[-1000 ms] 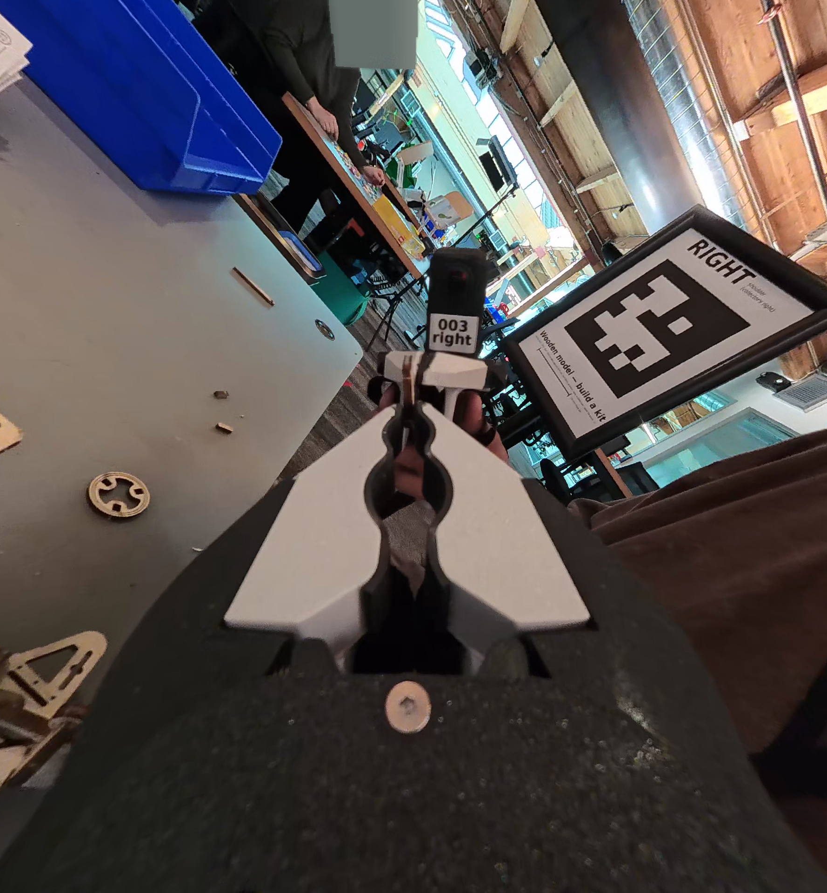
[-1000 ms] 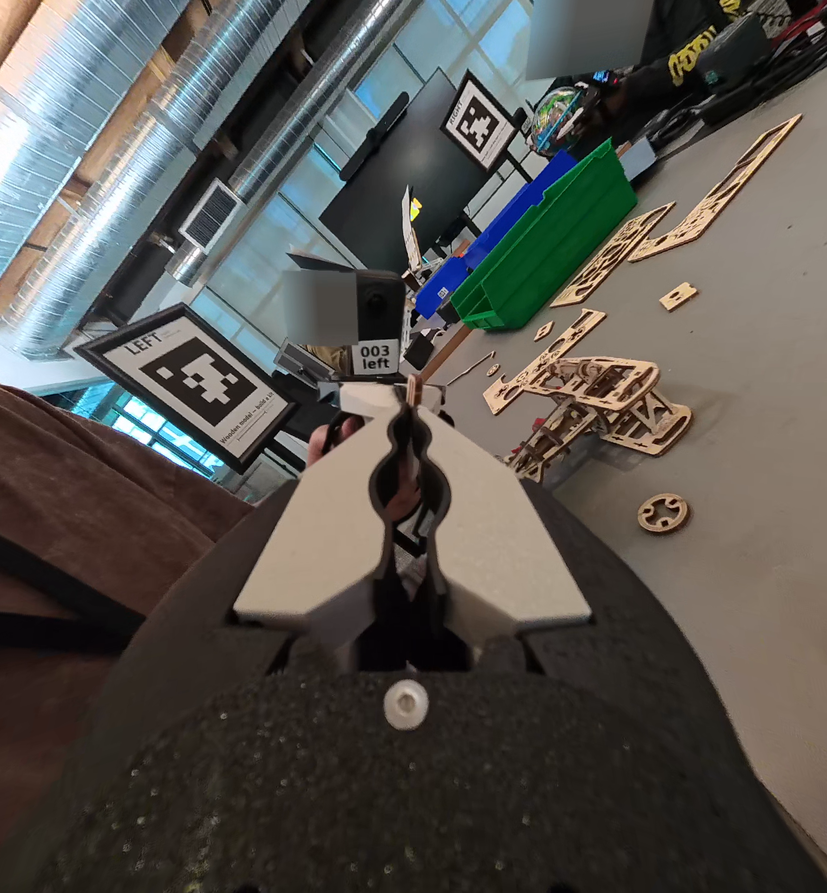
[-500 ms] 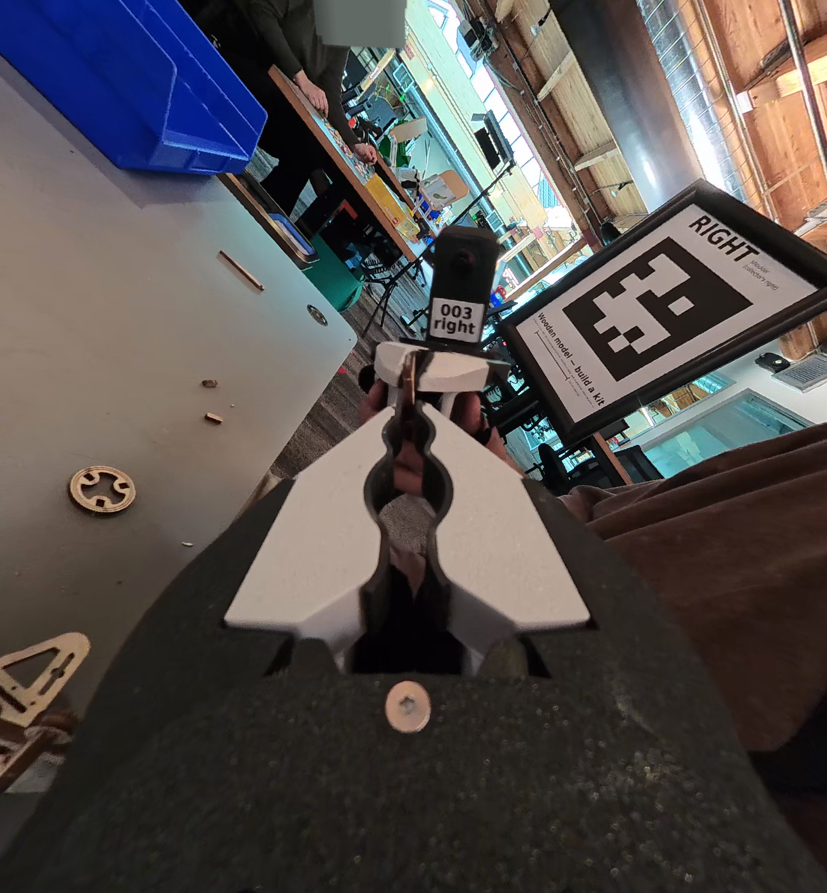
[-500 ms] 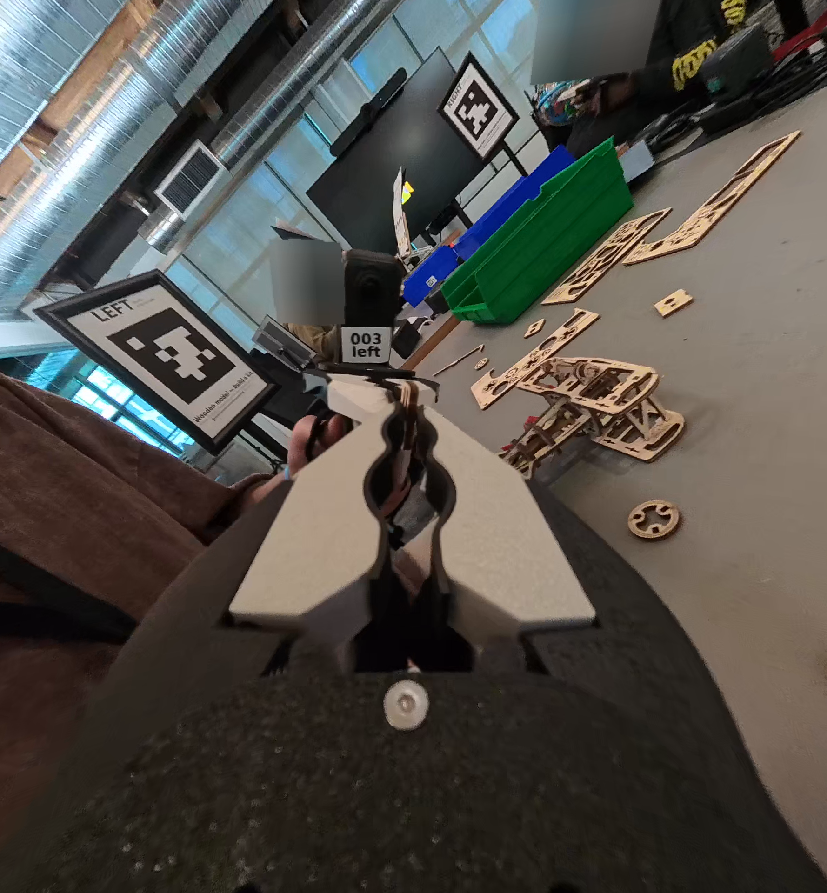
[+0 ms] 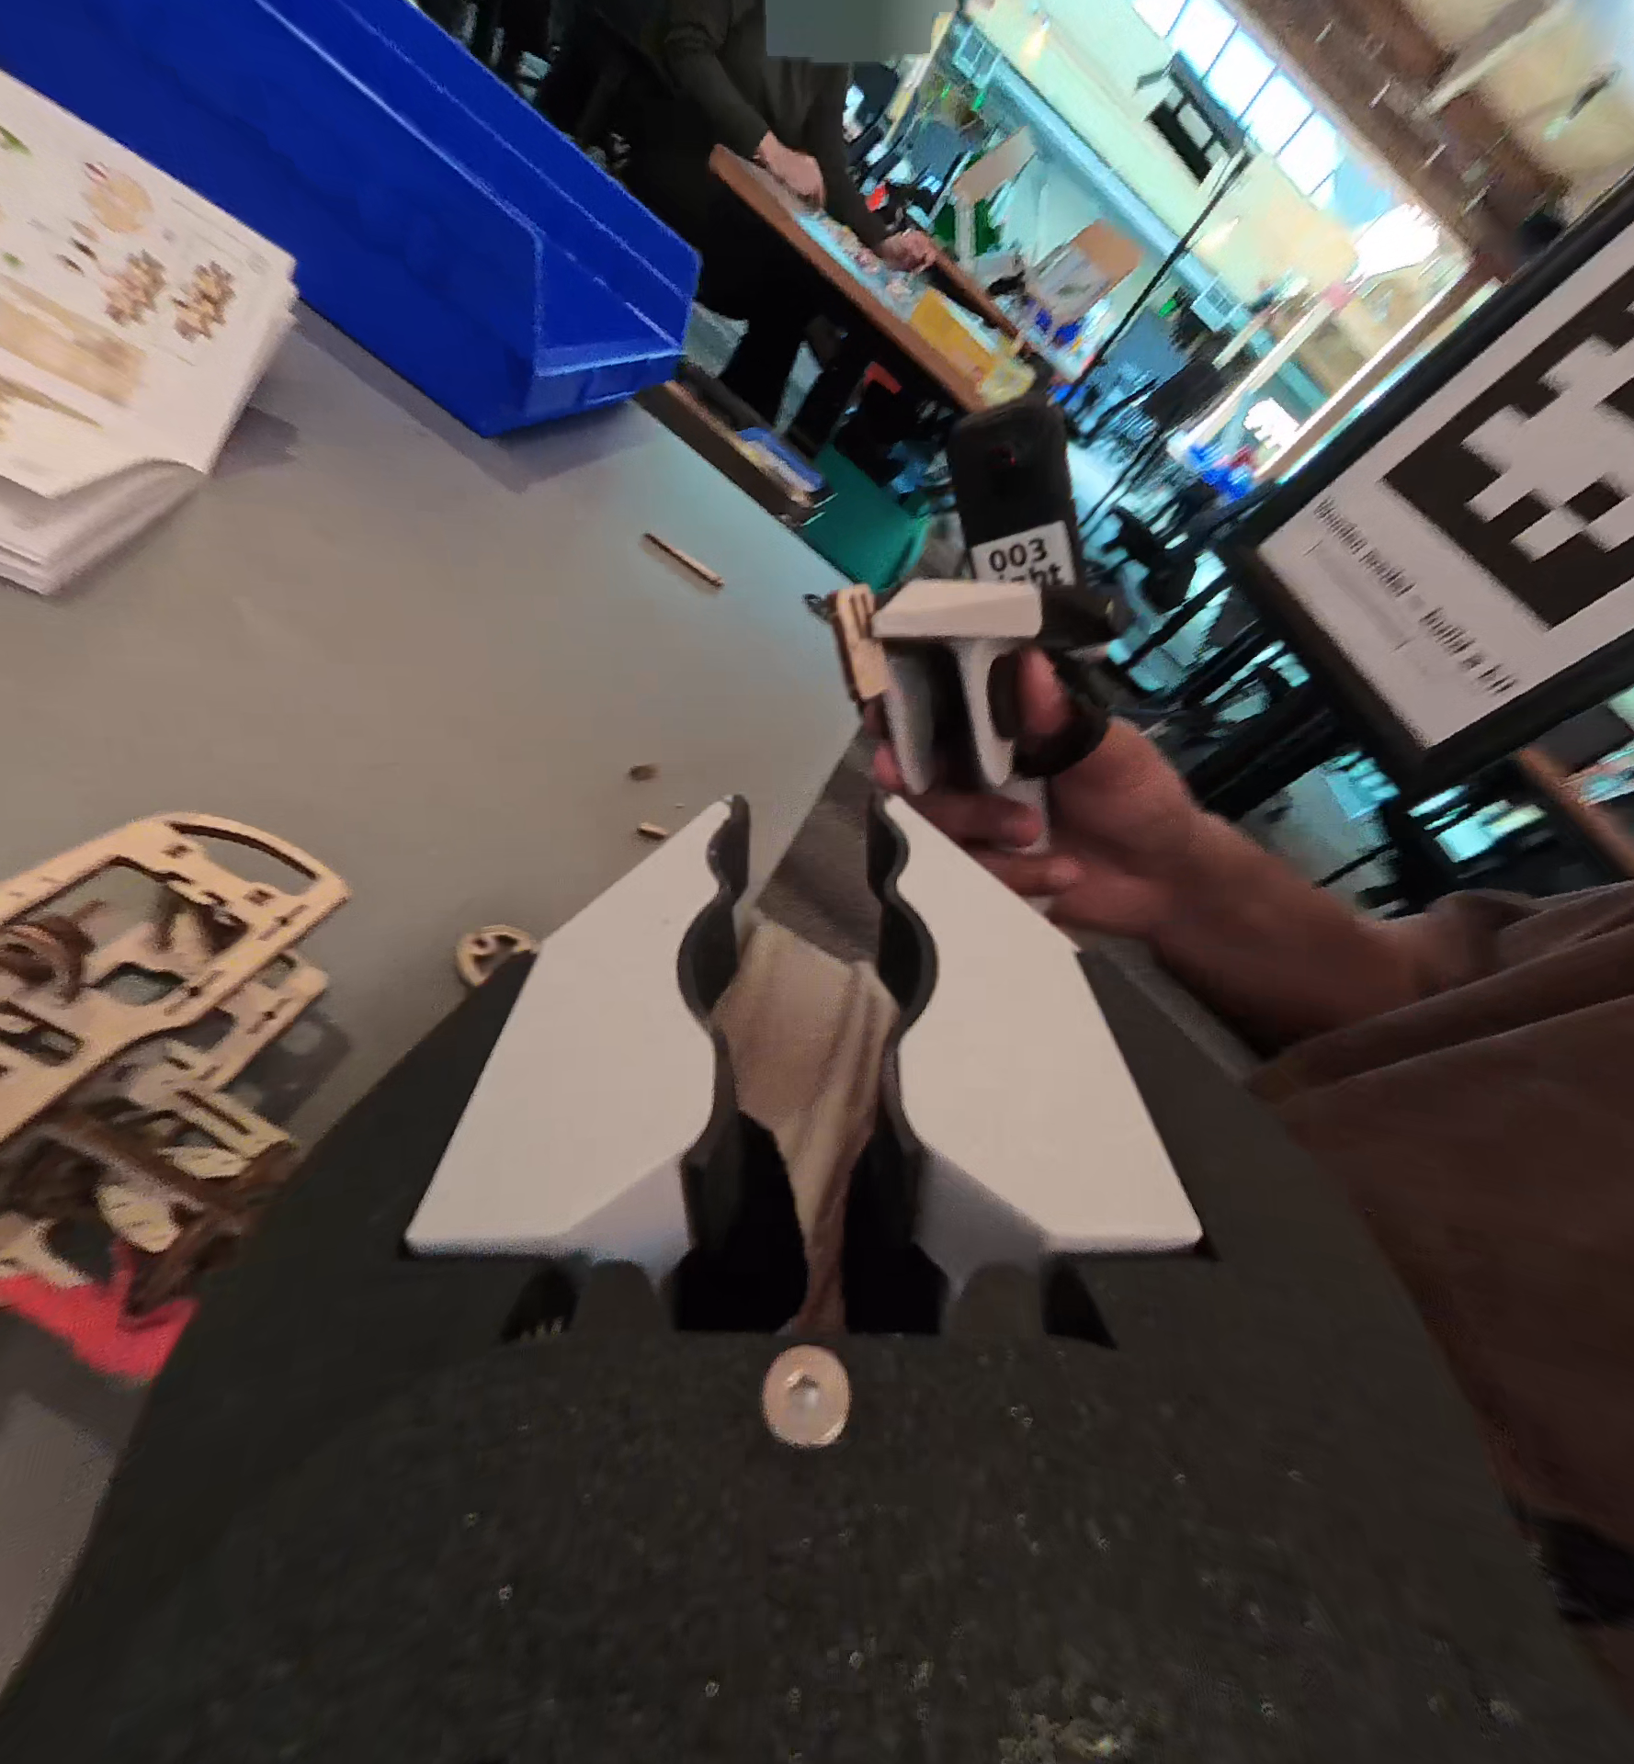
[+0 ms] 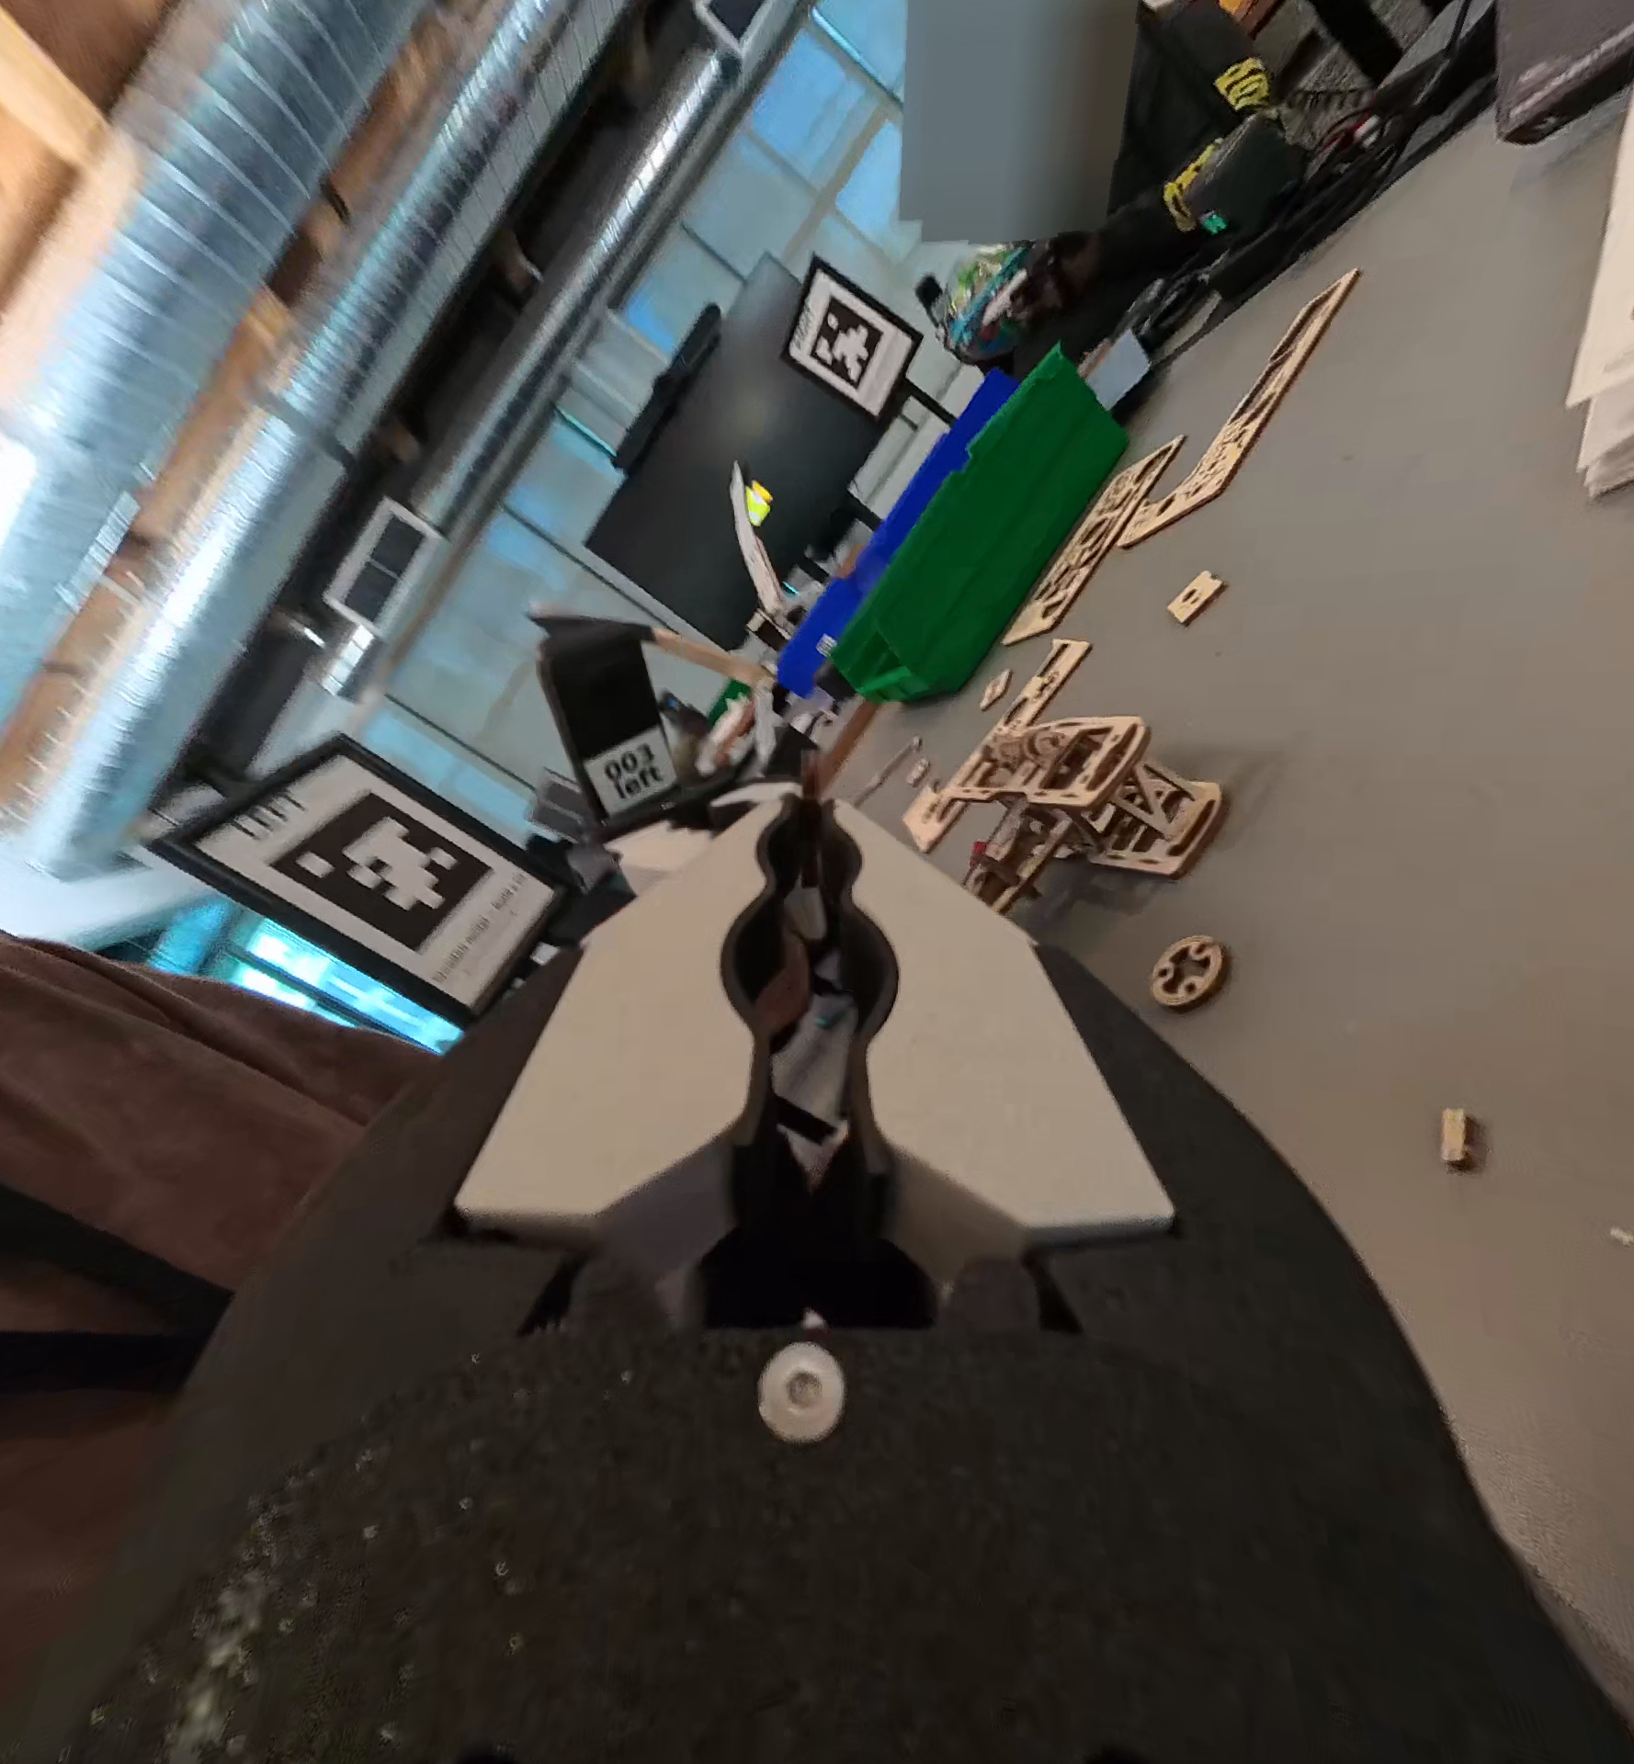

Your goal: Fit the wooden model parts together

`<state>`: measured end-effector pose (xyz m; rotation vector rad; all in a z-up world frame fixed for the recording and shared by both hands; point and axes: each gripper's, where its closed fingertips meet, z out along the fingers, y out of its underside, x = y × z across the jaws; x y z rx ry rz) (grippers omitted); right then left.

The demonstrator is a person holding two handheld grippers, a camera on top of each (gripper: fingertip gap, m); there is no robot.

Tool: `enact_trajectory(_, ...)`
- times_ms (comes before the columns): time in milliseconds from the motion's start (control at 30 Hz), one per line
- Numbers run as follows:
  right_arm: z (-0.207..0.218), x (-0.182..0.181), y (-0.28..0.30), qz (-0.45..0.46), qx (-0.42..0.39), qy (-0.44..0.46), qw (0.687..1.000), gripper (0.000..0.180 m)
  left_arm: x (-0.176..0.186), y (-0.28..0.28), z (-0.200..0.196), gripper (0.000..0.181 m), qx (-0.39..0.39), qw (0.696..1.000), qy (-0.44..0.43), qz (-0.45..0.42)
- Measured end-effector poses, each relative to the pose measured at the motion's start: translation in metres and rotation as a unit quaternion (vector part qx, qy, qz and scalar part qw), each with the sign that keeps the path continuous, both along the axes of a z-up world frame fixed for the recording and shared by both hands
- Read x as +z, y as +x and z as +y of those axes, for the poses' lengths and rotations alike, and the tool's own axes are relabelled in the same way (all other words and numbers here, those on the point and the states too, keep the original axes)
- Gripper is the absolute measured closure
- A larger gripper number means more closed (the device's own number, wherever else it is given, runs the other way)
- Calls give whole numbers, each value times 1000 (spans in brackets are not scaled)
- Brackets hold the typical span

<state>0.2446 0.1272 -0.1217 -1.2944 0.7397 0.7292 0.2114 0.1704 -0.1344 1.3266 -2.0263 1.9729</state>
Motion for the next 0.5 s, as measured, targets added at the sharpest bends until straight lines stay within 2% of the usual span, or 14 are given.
enact_trajectory(67,-6,0,4,37,-2,24,999,178,-3,0,0,157,1,999,36,-24)
enact_trajectory(167,-11,-2,8,65,-7,38,997,179,0,-4,-6,156,-18,1000,-2,0)
enact_trajectory(500,-12,-5,7,55,-4,21,998,179,-9,-5,-10,156,-19,998,55,-20)
